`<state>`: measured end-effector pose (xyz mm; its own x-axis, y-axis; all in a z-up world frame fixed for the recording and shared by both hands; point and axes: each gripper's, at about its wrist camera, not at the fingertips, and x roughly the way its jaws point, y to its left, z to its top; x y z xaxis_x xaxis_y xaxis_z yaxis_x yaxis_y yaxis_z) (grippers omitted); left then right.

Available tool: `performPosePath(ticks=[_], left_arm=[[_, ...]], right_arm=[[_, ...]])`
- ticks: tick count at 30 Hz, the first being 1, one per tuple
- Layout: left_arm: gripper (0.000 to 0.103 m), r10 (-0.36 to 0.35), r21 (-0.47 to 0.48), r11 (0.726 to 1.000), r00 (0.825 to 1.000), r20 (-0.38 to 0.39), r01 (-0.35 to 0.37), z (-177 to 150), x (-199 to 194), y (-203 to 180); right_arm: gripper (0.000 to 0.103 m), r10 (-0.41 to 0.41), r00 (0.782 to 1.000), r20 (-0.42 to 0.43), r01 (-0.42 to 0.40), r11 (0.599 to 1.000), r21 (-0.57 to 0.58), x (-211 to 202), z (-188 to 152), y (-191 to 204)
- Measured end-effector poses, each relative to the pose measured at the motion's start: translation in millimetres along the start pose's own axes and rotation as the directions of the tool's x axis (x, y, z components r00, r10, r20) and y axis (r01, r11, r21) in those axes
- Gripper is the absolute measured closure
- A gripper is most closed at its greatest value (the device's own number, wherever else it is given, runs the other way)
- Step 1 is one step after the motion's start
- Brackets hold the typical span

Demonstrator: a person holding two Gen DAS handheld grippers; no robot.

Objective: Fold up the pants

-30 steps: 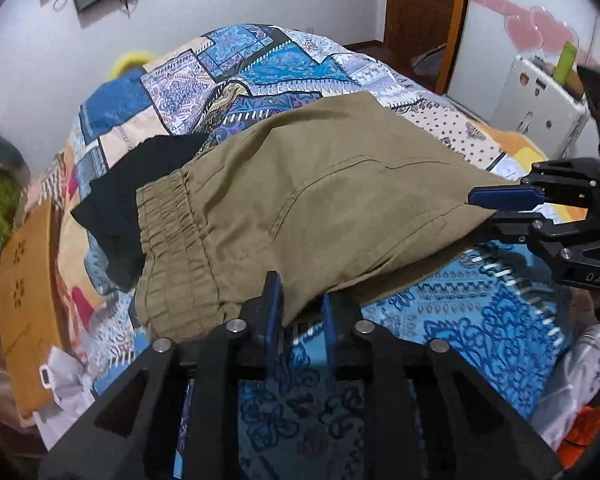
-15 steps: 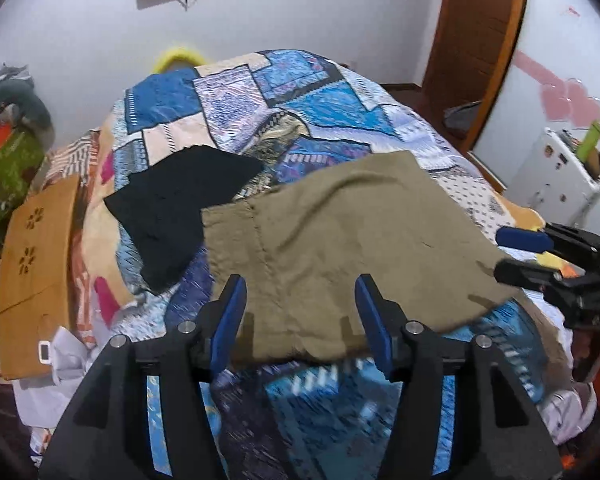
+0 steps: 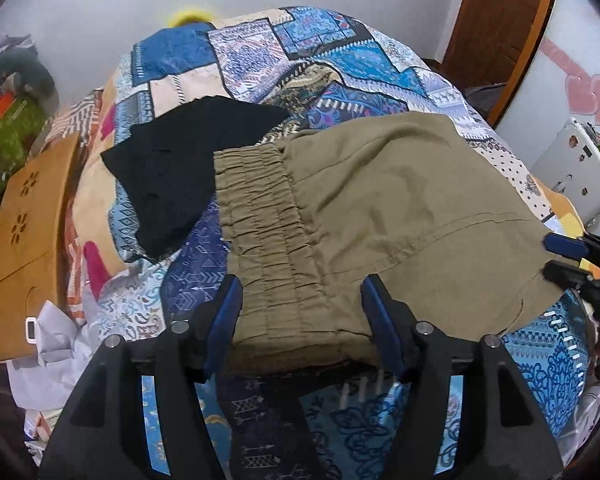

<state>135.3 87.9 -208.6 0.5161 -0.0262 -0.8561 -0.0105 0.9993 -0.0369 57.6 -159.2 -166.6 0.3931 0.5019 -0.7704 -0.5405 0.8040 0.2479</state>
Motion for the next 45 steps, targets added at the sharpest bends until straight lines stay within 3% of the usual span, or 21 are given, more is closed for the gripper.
performPosePath(ticks=[3,5,11,16,20,24,27,38,45], left_arm=[[0.039,-0.004,-0.011,1.000,1.000,0.005,0.004,-3.2,0.8,5.0],[0.037,-0.004,-0.021,1.000,1.000,0.003,0.004,-4.4,2.1,7.8],[0.035,-0.012,-0.019,1.000,1.000,0.002,0.012,-7.6,2.7,7.4],[0.035,0.014,-0.004,1.000,1.000,0.017,-0.014,-7.1,-4.0,4.8],[0.035,0.050,0.039,0.998,0.997,0.055,-0.053,1.9,-19.8,-0.3],[0.026,0.073,0.067,0.994,0.992,0.101,-0.081,21.4,-28.9,1.7],[0.026,0.083,0.053,0.995,0.991,0.106,-0.089,38.9,-25.8,7.5],[0.022,0.100,-0.010,0.995,0.993,0.061,-0.100,92.7,17.0,30.6],[0.021,0.058,-0.057,0.997,0.998,-0.024,-0.059,107.1,59.2,47.1]], right_arm=[[0.061,-0.009,1.000,0.011,0.008,0.998,0.065,-14.3,-12.1,-20.7],[0.061,-0.073,0.997,0.004,0.073,0.994,0.084,-22.2,-19.2,-29.9],[0.060,-0.045,0.999,0.012,0.042,0.983,0.181,-37.7,-41.9,-53.6],[0.059,-0.096,0.995,0.004,0.095,0.987,0.130,-36.4,-39.0,-41.3],[0.057,-0.091,0.996,-0.011,0.092,0.988,0.121,-41.2,-23.1,-44.5],[0.055,-0.109,0.993,0.034,0.106,0.991,0.086,-50.4,-2.4,-48.5],[0.050,-0.112,0.991,0.073,0.106,0.991,0.083,-52.1,15.0,-54.6],[0.049,-0.129,0.988,0.087,0.124,0.990,0.060,-17.4,75.2,-88.4],[0.049,-0.173,0.985,0.028,0.170,0.983,0.068,37.7,107.8,-128.2]])
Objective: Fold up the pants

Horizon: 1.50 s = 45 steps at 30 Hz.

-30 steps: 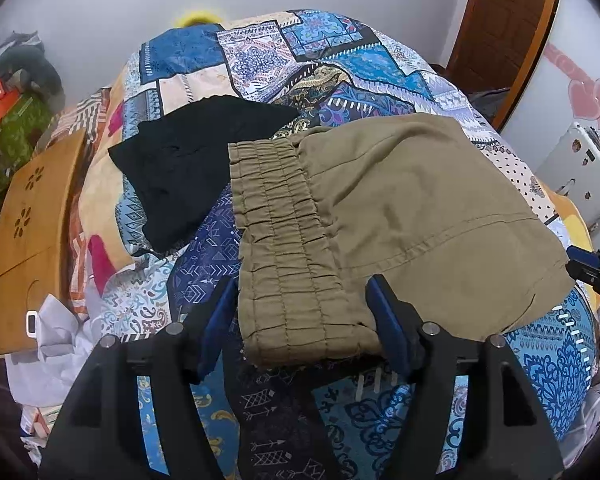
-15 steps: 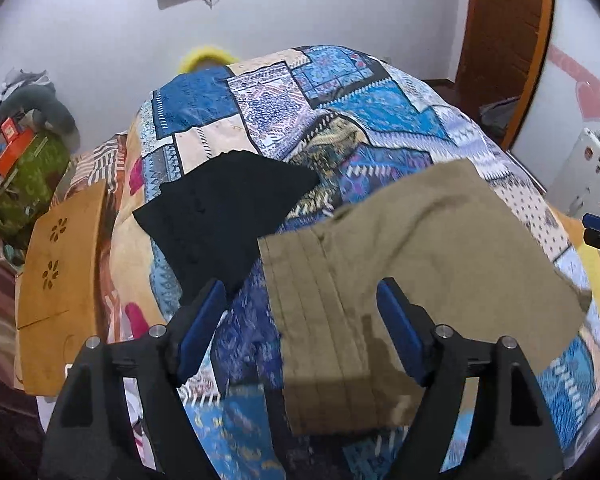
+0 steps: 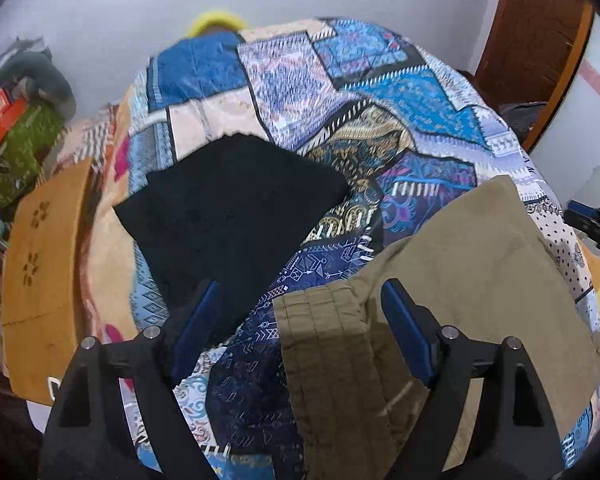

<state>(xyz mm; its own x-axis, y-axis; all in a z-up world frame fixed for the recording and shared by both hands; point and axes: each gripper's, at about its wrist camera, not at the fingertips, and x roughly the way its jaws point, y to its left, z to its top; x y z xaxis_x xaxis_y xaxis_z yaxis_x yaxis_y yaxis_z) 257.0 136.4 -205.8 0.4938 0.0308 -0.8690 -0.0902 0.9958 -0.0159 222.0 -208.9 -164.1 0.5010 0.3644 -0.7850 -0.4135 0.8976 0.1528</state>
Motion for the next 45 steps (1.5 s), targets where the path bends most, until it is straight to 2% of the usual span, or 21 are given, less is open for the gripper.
performPosePath(ticks=[4,9,11,13,16,19,21,24,27,30,32,36,39,40,42,45], left_arm=[[0.021,-0.072,-0.044,0.997,0.995,-0.074,0.069,-1.3,28.4,8.4],[0.021,-0.153,-0.084,0.986,0.983,-0.105,0.144,-5.8,43.3,12.7],[0.021,-0.159,-0.091,0.985,0.982,-0.107,0.149,-6.7,45.3,13.3],[0.024,-0.158,-0.096,0.984,0.983,-0.092,0.149,-7.0,44.7,15.1],[0.034,-0.131,-0.106,0.987,0.989,-0.070,0.123,-10.3,43.2,16.0],[0.035,-0.082,-0.133,0.988,0.996,-0.042,0.076,-12.1,42.2,20.6],[0.035,-0.082,-0.152,0.985,0.996,-0.044,0.075,-13.3,42.2,21.3],[0.035,-0.040,-0.125,0.991,0.999,-0.035,0.035,-11.1,36.5,16.4],[0.035,0.033,-0.066,0.997,0.999,0.000,-0.033,-7.3,17.1,5.6],[0.035,0.075,-0.037,0.997,0.995,0.068,-0.072,-3.8,-9.4,3.0],[0.035,0.055,-0.032,0.998,0.995,0.086,-0.052,-0.3,-22.2,2.2],[0.031,-0.002,-0.023,1.000,0.993,0.119,0.005,5.3,-44.3,-5.0],[0.026,-0.040,-0.002,0.999,0.991,0.131,0.041,4.9,-51.9,-15.3],[0.025,-0.048,0.009,0.999,0.991,0.127,0.047,4.2,-51.7,-20.3],[0.025,-0.057,0.028,0.998,0.992,0.112,0.054,2.4,-48.2,-26.7],[0.024,-0.070,0.058,0.996,0.995,0.072,0.066,-2.5,-36.6,-38.5]], right_arm=[[0.049,-0.018,0.997,-0.071,0.018,1.000,0.008,47.0,14.6,-16.7],[0.049,0.001,0.995,-0.102,0.007,0.997,0.076,88.8,27.5,-37.6],[0.058,-0.010,0.994,-0.112,0.021,0.995,0.094,100.7,29.4,-42.3],[0.076,-0.011,0.991,-0.131,0.026,0.992,0.119,112.6,30.0,-45.8],[0.084,-0.011,0.991,-0.134,0.027,0.992,0.120,119.1,27.7,-46.0],[0.087,-0.048,0.991,-0.126,0.057,0.996,0.072,119.2,22.9,-39.3],[0.087,-0.061,0.990,-0.128,0.070,0.996,0.061,118.8,21.5,-36.9],[0.087,-0.077,0.987,-0.144,0.086,0.995,0.057,117.1,25.6,-35.9],[0.087,-0.098,0.981,-0.169,0.108,0.993,0.052,108.4,33.9,-34.2],[0.087,-0.059,0.991,-0.122,0.067,0.995,0.069,81.9,42.2,-25.5],[0.087,-0.021,0.995,-0.094,0.028,0.997,0.076,61.2,46.1,-17.0],[0.082,0.052,0.998,-0.037,-0.051,0.998,0.033,22.1,54.9,15.3],[0.065,0.130,0.992,-0.002,-0.130,0.991,-0.015,0.1,58.9,53.7],[0.057,0.149,0.989,0.004,-0.149,0.989,-0.025,-4.3,58.3,62.5],[0.048,0.197,0.980,0.005,-0.196,0.979,-0.055,-10.2,55.2,86.8],[0.040,0.242,0.970,-0.034,-0.244,0.966,-0.089,-2.3,53.5,110.2]])
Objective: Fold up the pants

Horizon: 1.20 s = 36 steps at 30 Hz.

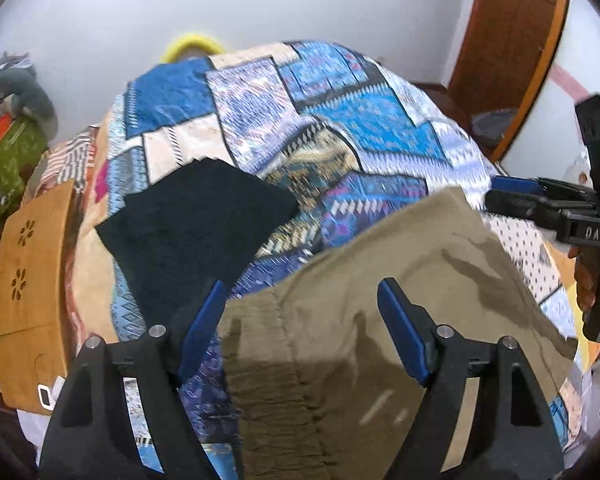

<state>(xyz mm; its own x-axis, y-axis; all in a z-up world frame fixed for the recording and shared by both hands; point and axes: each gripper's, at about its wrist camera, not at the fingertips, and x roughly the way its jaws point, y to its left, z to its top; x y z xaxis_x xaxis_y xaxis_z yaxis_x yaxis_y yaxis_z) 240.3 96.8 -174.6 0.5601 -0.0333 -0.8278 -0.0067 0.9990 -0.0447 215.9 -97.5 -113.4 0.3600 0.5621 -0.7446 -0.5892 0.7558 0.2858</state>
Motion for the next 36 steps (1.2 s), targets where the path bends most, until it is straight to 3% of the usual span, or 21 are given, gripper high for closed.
performPosePath(ticks=[4,8,10,15,25,33,36], left_arm=[[0.024,-0.014,0.018,1.000,0.997,-0.079,0.016,-13.2,23.5,-7.8],[0.022,-0.001,0.048,0.999,0.989,-0.147,0.008,-35.7,43.6,-10.5],[0.015,0.013,0.044,0.999,0.993,-0.115,-0.008,-44.4,41.0,-7.9],[0.011,0.036,0.032,0.999,0.994,-0.105,-0.033,-55.7,34.7,0.7],[0.010,0.123,0.062,0.991,0.990,-0.067,-0.119,-82.0,7.8,6.0],[0.010,0.056,-0.031,0.998,0.996,-0.070,-0.058,-98.0,-5.7,20.2],[0.010,0.061,-0.044,0.997,0.997,-0.052,-0.063,-101.2,-13.2,19.5]], right_arm=[[0.040,-0.013,0.992,-0.127,0.001,0.996,-0.091,40.5,-16.4,21.5],[0.040,-0.043,0.963,-0.266,0.010,0.992,-0.125,72.8,-44.7,21.9],[0.038,-0.042,0.970,-0.238,0.016,0.994,-0.111,65.4,-52.6,18.0],[0.034,-0.074,0.971,-0.226,0.050,0.992,-0.114,44.9,-69.0,12.1],[0.032,-0.115,0.979,-0.170,0.106,0.993,-0.057,-3.2,-110.0,-1.6],[0.030,-0.133,0.982,-0.137,0.143,0.988,0.066,-36.7,-147.7,-20.2],[0.030,-0.140,0.982,-0.128,0.154,0.983,0.104,-46.9,-156.2,-21.7]])
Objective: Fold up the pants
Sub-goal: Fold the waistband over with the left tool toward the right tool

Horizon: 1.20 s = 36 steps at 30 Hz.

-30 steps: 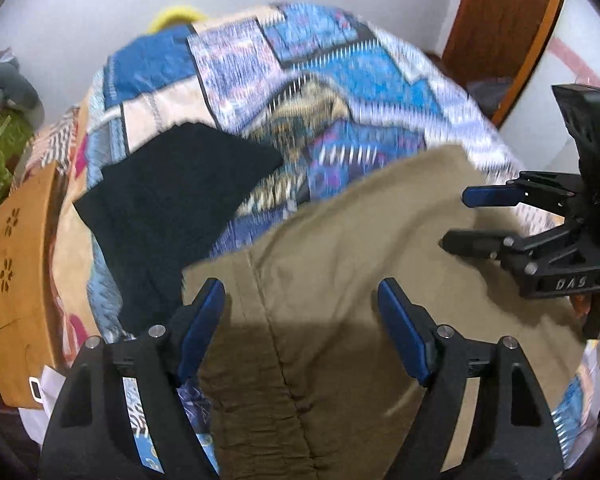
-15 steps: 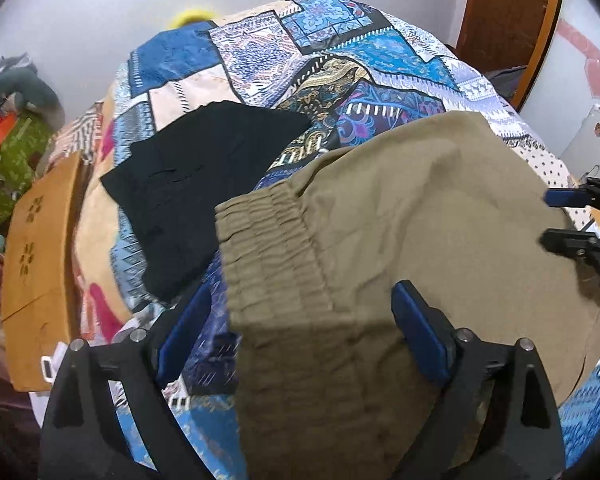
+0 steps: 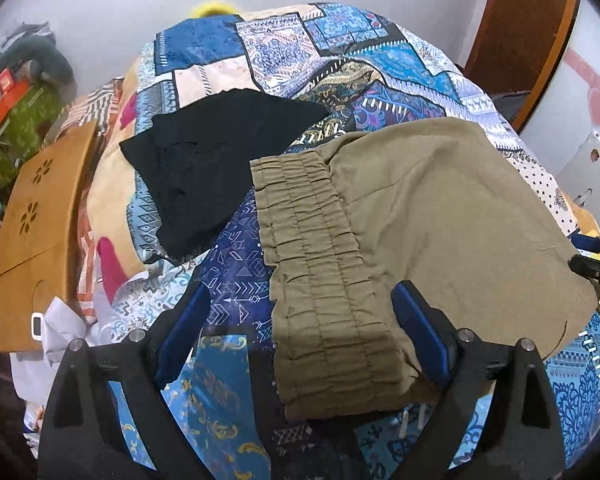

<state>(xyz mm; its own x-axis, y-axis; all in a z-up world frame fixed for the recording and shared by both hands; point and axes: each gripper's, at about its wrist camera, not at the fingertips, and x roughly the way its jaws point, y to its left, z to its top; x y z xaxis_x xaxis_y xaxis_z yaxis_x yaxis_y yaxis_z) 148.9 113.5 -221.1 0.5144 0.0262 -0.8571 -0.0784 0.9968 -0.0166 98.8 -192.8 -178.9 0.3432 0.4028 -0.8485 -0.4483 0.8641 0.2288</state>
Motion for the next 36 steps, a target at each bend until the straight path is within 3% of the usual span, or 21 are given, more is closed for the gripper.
performPosePath(ticks=[5,9,14,18,24,27,31,33,36], left_arm=[[0.010,0.016,0.003,1.000,0.998,0.056,-0.016,-3.9,-24.2,-3.1],[0.010,-0.024,-0.063,0.998,0.997,0.079,0.029,-2.7,-46.9,5.4],[0.010,-0.094,-0.159,0.982,0.994,0.052,0.101,-4.0,-60.3,10.4],[0.010,-0.176,-0.225,0.959,0.984,0.012,0.174,-12.8,-57.0,8.6],[0.010,-0.309,-0.302,0.909,0.951,-0.031,0.286,-29.7,-47.9,6.4],[0.010,-0.388,-0.347,0.872,0.919,-0.063,0.345,-36.0,-37.3,5.0],[0.010,-0.450,-0.405,0.829,0.890,-0.075,0.386,-40.8,-25.5,3.4],[0.010,-0.495,-0.429,0.799,0.866,-0.074,0.420,-39.6,-18.6,1.4],[0.008,-0.492,-0.449,0.794,0.867,-0.077,0.410,-32.9,-9.8,-0.2]], right_arm=[[0.030,-0.058,0.998,0.024,0.058,0.998,-0.023,-14.1,-4.2,5.1],[0.030,-0.075,0.995,0.071,0.079,0.995,-0.061,-25.5,0.2,17.5],[0.030,0.003,0.985,0.170,0.014,0.995,-0.100,-45.6,16.3,48.4],[0.027,0.070,0.979,0.193,-0.038,0.986,-0.162,-39.6,23.0,78.2],[0.027,0.072,0.993,0.089,-0.052,0.975,-0.216,1.7,20.0,96.9],[0.027,0.091,0.996,0.010,-0.088,0.976,-0.197,21.0,16.4,93.1],[0.027,0.136,0.991,-0.015,-0.137,0.977,-0.165,23.9,15.0,85.9],[0.027,0.142,0.990,-0.014,-0.142,0.974,-0.175,22.9,13.1,87.7],[0.025,0.146,0.989,-0.009,-0.145,0.972,-0.185,21.3,8.5,88.1]])
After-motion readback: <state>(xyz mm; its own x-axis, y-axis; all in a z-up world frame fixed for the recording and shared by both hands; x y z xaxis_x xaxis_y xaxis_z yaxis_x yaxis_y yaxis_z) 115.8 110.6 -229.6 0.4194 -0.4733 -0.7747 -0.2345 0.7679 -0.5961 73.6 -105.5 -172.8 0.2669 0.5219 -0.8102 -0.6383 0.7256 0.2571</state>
